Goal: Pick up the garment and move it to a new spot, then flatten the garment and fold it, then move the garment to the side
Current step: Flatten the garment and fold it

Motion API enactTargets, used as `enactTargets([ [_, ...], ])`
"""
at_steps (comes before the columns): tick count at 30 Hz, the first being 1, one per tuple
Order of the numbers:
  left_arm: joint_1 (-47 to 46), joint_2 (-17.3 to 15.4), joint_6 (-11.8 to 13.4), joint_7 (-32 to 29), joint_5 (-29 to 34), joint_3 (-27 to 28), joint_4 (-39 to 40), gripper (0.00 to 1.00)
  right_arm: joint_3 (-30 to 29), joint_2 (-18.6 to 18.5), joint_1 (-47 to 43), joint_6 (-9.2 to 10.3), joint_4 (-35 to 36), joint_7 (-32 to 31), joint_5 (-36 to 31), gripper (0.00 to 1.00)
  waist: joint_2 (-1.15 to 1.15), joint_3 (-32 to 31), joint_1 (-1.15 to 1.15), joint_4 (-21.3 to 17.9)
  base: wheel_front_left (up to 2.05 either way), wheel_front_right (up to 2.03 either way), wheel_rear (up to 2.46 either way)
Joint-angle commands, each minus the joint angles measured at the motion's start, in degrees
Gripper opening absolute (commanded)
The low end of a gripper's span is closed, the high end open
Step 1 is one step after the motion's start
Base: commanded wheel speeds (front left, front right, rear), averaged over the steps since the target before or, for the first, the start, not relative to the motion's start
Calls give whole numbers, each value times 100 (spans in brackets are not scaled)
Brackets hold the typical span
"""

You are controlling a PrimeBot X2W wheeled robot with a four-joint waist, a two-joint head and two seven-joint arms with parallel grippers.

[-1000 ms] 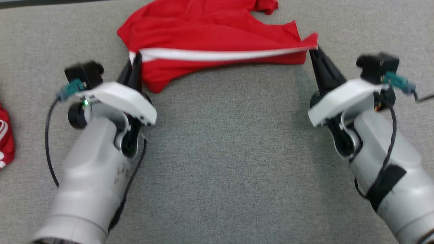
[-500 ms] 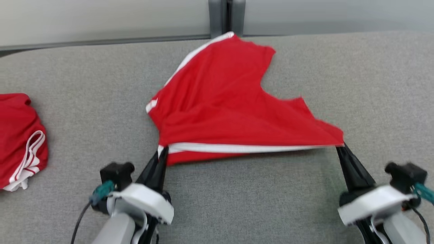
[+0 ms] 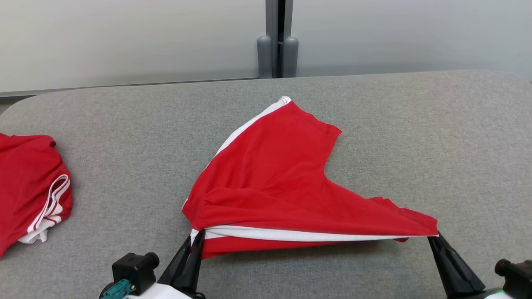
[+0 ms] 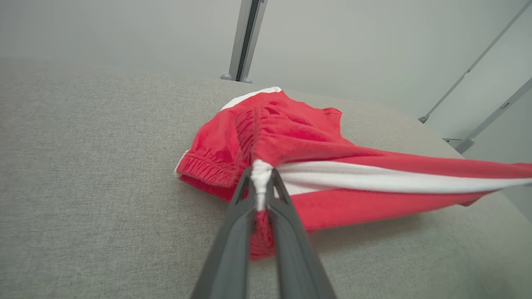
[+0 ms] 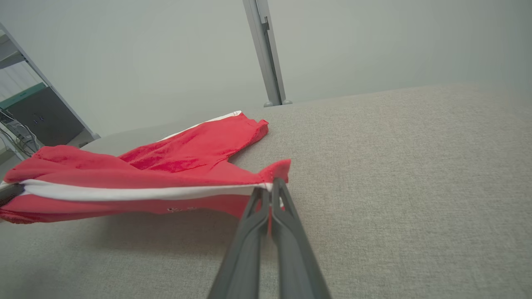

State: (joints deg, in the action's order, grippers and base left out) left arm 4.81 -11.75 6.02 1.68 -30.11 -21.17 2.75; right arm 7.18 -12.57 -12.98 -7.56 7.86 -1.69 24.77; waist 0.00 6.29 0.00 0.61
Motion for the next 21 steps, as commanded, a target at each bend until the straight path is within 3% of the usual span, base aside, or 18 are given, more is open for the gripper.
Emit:
enactTargets([
  [1, 72, -74, 90, -91, 30, 24, 117, 0, -103, 1, -44, 14, 127, -82, -55, 0, 0, 11, 0, 5, 0, 0, 0],
  [9, 15, 76, 377, -262, -89, 124, 579, 0, -329, -210, 458, 15, 225, -281, -108, 0, 0, 343, 0, 198, 0, 0, 0],
  [15, -521, 319, 320, -94, 10, -10, 605, 0, -283, -747, 1561, 15, -48, -299, -29, 0, 0, 1060, 0, 672, 0, 0, 0],
  [21, -1207, 606, 115, 140, -149, -94, 270, 0, 301, -1465, 3289, 14, -717, -430, 164, 0, 0, 1707, 0, 1112, 0, 0, 0],
])
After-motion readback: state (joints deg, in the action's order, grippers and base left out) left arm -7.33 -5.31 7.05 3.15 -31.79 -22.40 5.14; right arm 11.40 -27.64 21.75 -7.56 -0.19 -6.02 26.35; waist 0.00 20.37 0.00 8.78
